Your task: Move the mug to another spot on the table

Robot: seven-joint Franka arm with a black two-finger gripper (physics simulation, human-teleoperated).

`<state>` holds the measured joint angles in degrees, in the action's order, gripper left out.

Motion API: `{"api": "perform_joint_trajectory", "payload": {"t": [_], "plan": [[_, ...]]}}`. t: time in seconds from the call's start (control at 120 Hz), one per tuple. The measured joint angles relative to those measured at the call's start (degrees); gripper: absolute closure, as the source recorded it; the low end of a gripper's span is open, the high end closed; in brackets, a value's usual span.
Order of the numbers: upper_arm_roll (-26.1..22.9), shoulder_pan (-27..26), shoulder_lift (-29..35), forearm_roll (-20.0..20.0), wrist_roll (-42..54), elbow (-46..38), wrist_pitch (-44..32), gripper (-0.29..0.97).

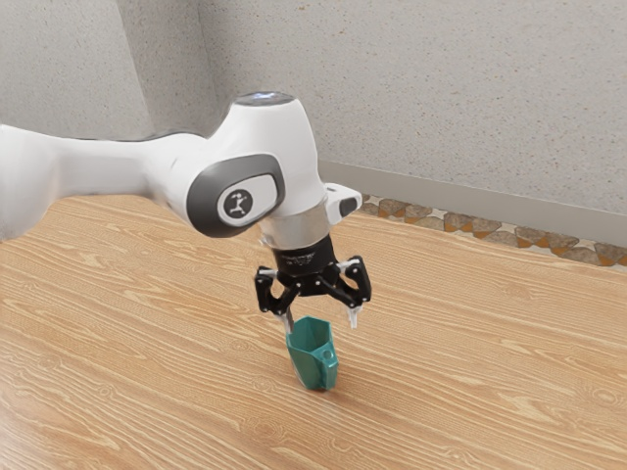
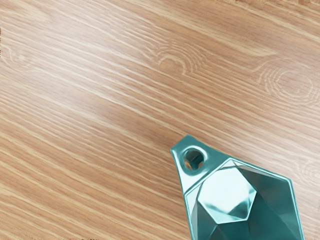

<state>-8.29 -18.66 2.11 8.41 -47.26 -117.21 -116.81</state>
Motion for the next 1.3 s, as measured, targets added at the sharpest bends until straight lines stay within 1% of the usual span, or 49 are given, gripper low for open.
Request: {"api": "perform_joint_trajectory", "payload": {"t": [0.233, 0.408, 0.492, 0.633, 0.808, 0.95, 1.108, 1.3], "plan": [[0.2, -0.5, -3.0, -0.2, -15.8, 0.3, -5.7, 0.02], [1.0, -0.6, -4.4, -6.2, -24.1, 0.3, -10.8, 0.02], [2.0, -0.1, -5.6, -8.1, -27.3, 0.2, -12.5, 0.02], [2.6, 2.1, -7.3, -9.5, -32.2, -1.0, -14.5, 0.02], [2.7, -0.7, -7.7, -9.9, -37.7, -3.7, -16.9, 0.02], [2.7, -0.2, -9.0, -10.1, -41.1, -4.3, -18.0, 0.02], [2.7, -0.5, -10.5, -12.2, -44.1, -4.8, -18.5, 0.02], [2.7, -0.8, -12.2, -12.9, -46.8, -4.7, -19.2, 0.02]]}}
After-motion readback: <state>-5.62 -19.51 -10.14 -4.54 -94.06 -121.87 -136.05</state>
